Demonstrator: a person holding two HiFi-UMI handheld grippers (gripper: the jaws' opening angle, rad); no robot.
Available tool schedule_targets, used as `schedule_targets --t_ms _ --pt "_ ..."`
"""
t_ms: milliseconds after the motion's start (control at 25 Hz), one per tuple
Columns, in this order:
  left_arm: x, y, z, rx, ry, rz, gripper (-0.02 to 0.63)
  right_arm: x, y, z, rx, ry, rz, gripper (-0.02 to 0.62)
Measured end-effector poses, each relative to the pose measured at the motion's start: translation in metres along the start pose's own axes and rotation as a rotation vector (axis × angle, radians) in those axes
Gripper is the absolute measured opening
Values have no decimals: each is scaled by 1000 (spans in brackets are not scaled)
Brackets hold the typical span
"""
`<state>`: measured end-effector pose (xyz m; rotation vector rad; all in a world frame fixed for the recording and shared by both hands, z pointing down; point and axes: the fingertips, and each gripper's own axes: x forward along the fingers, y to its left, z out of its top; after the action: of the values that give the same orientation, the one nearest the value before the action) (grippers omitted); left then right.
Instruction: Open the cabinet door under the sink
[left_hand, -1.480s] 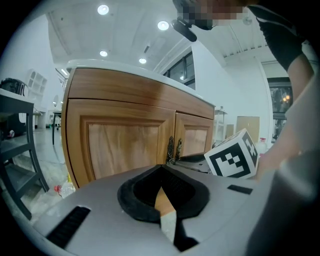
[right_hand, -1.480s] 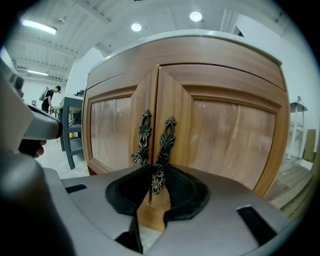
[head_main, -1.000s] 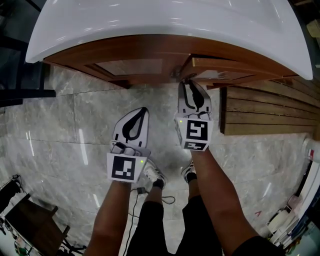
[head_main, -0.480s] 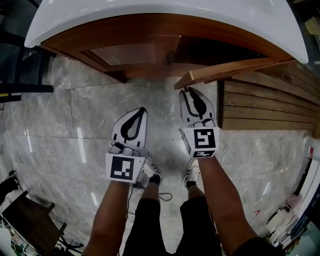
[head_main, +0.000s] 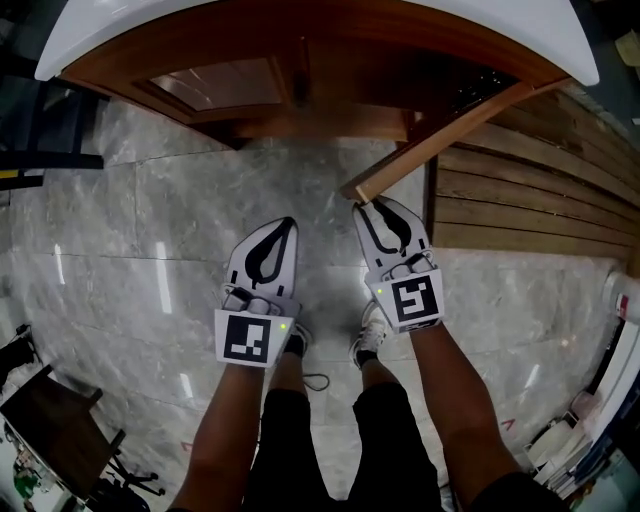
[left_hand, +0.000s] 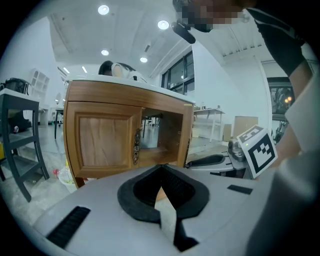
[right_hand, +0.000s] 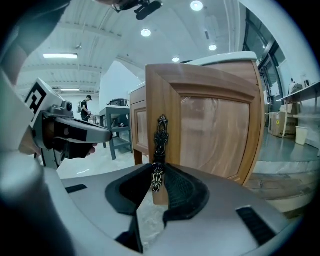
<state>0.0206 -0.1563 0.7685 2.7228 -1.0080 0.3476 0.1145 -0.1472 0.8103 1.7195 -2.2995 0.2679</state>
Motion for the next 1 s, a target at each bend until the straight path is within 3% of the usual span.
schedule_targets --t_ms 240,440,560,760,1000 --pt "4 -49 -11 11 34 -29 21 -46 -8 -12 -38 -23 134 94" --pt "14 -77 -15 24 46 -52 21 -81 -16 -30 -151 40 290 94" --pt "21 -91 -12 25 45 -56 21 -101 -26 -40 -168 63 341 95" --pt "34 -110 -5 29 42 -58 21 -131 -50 -49 -151 65 331 94" --pt "46 -135 3 45 37 -85 21 -159 -81 -59 -152 72 253 91"
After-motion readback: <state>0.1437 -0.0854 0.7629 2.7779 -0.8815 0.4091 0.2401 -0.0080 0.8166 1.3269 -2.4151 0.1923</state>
